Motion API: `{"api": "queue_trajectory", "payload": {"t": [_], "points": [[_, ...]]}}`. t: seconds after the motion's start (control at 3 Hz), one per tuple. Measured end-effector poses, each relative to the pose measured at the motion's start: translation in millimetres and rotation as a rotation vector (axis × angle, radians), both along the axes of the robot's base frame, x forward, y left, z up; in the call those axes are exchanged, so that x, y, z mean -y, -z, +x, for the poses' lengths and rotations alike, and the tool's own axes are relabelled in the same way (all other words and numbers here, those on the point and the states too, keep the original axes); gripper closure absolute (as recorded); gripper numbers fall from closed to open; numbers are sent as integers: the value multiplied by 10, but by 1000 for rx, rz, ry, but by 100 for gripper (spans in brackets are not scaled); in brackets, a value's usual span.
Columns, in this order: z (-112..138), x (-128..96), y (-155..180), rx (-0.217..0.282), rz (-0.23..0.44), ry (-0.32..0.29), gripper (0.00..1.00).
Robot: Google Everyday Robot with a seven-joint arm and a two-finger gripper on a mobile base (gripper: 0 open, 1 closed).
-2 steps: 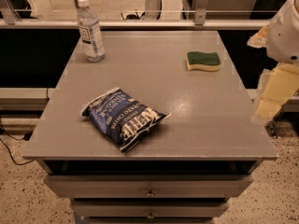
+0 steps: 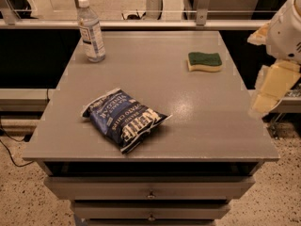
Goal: Move sponge near blue chip bag
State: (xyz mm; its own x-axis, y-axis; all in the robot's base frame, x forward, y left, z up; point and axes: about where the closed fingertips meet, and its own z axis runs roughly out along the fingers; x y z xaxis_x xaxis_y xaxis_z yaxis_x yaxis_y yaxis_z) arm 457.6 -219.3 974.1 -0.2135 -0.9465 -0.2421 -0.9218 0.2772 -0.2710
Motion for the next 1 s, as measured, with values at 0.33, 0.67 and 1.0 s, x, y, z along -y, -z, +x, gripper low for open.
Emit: {"api": "queue_trajectory", "payload": {"t": [0.33,0.67,1.0], "points": [[660,79,145,75,92,1,0],[1197,141,241,134,164,10,0],[1648,146,405,155,236,37,0]]}}
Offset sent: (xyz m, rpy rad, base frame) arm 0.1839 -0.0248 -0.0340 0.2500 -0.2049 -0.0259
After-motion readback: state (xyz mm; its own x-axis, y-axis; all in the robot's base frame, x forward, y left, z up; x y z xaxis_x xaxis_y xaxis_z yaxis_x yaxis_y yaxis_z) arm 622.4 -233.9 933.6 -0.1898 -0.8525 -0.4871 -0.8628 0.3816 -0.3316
